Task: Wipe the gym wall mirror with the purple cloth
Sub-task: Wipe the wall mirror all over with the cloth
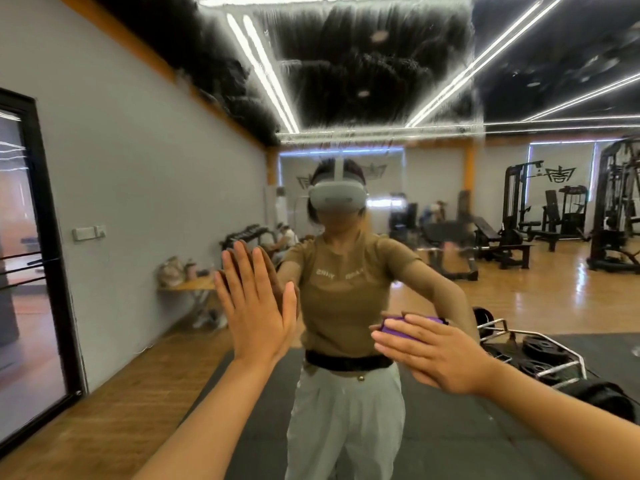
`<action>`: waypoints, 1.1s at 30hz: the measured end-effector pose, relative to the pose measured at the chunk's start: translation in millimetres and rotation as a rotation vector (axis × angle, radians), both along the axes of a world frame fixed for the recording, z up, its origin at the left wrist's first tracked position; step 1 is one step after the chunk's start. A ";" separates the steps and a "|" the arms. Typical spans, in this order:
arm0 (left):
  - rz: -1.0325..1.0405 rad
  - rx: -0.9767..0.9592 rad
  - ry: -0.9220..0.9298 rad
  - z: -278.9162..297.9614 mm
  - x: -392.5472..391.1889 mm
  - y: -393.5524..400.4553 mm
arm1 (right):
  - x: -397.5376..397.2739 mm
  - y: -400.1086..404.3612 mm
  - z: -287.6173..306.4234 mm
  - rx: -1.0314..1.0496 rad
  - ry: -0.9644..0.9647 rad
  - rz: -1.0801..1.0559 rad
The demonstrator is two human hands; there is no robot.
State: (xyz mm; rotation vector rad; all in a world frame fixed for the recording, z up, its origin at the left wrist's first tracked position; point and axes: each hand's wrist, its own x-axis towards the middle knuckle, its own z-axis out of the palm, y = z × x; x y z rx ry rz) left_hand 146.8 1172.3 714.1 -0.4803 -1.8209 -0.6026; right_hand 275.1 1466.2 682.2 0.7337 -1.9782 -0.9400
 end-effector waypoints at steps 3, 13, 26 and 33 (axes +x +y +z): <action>0.013 -0.013 -0.018 -1.6 -0.5 0.2 | -2.3 2.9 53.5 -0.205 0.078 0.036; 0.020 0.067 -0.032 -6.4 2.5 13.8 | -11.2 -16.9 110.9 -0.796 0.475 0.078; -0.064 -0.004 -0.043 -30.4 13.9 19.8 | 9.8 -10.4 -71.8 -0.535 0.167 -0.038; -0.006 -0.066 -0.016 -42.4 11.1 19.4 | -14.6 -33.8 60.0 -0.808 0.388 0.058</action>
